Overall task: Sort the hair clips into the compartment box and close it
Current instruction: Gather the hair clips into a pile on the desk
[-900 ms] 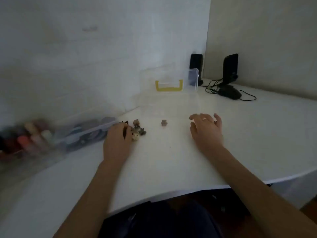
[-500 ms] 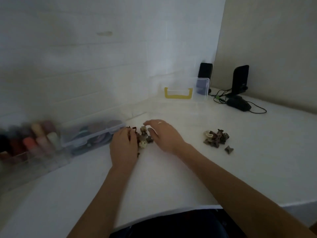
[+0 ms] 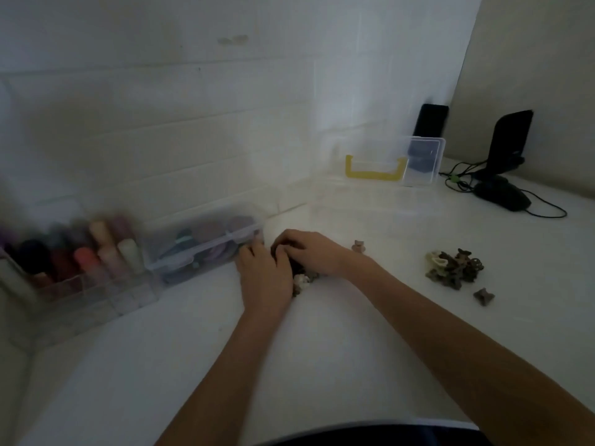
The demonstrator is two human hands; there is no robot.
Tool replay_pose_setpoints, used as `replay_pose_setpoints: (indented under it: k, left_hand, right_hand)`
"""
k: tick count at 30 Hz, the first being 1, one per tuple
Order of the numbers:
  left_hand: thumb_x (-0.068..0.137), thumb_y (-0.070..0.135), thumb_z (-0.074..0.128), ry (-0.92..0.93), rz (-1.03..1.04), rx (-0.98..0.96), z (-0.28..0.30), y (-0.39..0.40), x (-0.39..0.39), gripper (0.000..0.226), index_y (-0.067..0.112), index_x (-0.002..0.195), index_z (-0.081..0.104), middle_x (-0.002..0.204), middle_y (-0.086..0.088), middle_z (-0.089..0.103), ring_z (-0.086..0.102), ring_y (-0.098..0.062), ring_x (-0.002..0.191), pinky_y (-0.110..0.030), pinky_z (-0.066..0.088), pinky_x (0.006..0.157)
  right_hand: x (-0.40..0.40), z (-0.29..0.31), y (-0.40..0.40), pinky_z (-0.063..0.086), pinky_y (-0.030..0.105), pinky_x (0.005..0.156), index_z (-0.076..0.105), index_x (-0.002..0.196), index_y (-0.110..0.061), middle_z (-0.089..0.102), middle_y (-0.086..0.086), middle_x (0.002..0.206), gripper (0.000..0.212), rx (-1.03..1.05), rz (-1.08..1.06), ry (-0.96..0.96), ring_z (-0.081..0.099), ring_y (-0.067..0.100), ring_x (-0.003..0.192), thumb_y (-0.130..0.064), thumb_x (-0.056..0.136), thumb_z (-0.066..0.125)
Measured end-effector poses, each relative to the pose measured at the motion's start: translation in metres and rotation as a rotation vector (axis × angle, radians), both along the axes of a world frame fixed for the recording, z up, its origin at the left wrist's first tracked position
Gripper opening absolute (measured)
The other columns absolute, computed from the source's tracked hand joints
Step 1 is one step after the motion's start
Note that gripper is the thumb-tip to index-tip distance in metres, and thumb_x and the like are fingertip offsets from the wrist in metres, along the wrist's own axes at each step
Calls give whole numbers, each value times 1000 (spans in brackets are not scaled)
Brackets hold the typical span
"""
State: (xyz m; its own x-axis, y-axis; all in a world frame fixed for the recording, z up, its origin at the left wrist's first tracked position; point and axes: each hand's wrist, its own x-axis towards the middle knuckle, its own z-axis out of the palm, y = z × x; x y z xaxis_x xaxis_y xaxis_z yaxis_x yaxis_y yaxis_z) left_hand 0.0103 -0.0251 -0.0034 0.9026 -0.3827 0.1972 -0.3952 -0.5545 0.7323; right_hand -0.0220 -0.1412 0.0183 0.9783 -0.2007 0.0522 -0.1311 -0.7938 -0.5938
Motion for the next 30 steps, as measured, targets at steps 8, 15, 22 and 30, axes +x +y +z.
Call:
replay_pose_setpoints:
  k: [8,15,22,30]
  left_hand:
    - [105,31,29,106,-110,-259,0,-10,-31,39,9,112,60,115,-10,61,52,-24,110,-34,36,96]
    - [105,30,27,118,-120,-232,9,-32,-54,46,1,122,58,124,-20,61,54,-36,117,-46,39,103]
    - [107,35,23,288,-242,-388,12,-87,-88,52,7,123,64,130,-15,62,55,-28,124,-35,36,109]
    - [106,43,18,569,-388,-474,9,-107,-75,59,11,131,60,142,-6,54,43,-21,137,-33,26,115]
  right_hand:
    - [-60,0,1,19,20,109,59,126,-12,56,0,134,35,-169,-169,-251,38,7,133,-23,102,37]
    - [-72,-19,-29,39,34,93,63,97,-28,64,-1,102,31,-94,-231,-144,56,26,108,-36,102,33]
    - [-117,6,-32,42,33,99,66,104,-13,69,1,102,41,48,-314,-247,62,14,94,-30,104,29]
    - [-197,2,-93,39,28,85,64,105,-10,63,5,106,41,70,-1001,-520,57,21,104,-30,102,29]
